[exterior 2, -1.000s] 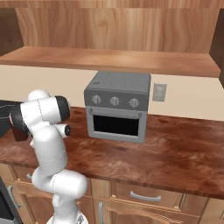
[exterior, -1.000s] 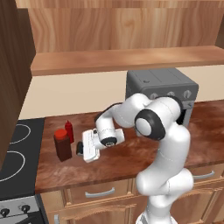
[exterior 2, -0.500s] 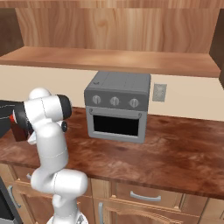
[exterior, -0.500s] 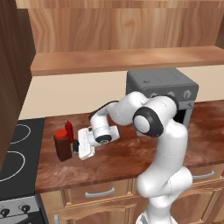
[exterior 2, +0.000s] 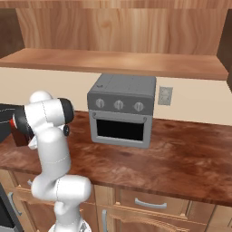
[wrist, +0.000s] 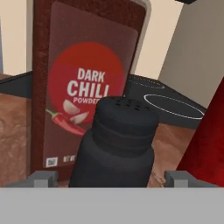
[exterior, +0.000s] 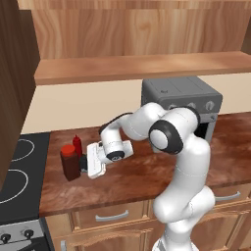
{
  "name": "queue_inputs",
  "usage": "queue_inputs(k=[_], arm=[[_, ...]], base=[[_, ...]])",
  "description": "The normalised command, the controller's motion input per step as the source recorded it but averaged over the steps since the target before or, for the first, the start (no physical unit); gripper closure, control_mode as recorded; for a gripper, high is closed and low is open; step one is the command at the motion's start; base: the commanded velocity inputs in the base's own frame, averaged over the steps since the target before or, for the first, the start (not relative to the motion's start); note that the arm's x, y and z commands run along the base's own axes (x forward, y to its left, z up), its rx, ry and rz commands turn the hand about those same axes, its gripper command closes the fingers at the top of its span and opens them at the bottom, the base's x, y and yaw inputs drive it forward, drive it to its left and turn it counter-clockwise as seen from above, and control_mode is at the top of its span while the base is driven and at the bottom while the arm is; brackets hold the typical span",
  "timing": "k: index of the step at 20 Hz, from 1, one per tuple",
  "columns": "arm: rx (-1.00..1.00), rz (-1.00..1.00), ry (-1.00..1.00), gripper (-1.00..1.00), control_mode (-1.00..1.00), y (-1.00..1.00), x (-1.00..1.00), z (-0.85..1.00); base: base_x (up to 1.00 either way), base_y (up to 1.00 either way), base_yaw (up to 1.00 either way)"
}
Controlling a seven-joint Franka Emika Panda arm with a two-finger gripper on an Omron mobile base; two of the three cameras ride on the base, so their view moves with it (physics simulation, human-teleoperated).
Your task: Collect the paprika, ketchup, and shaker from the cabinet and place them next to the stove.
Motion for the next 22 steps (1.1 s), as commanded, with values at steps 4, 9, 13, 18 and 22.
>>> queue_inputs(k=[4, 9, 13, 18, 22], arm=[[0.00, -0.01, 0.00, -1.00, -1.00, -0.04, -0.06, 0.12], [0.00, -0.05, 0.00, -1.00, -1.00, -0.17, -0.14, 0.31], [0.00, -0.09, 0.00, -1.00, -1.00, -0.35, -0.24, 0.38], [0.00, -0.09, 0.00, -1.00, -1.00, -0.37, -0.39, 0.58], [0.00, -0.10, -0.01, -1.00, -1.00, -0.26, -0.52, 0.80]], base=[[0.00, 0.00, 0.00], [0.00, 0.00, 0.00], [0.00, 0.00, 0.00], [0.00, 0.00, 0.00], [0.00, 0.00, 0.00]])
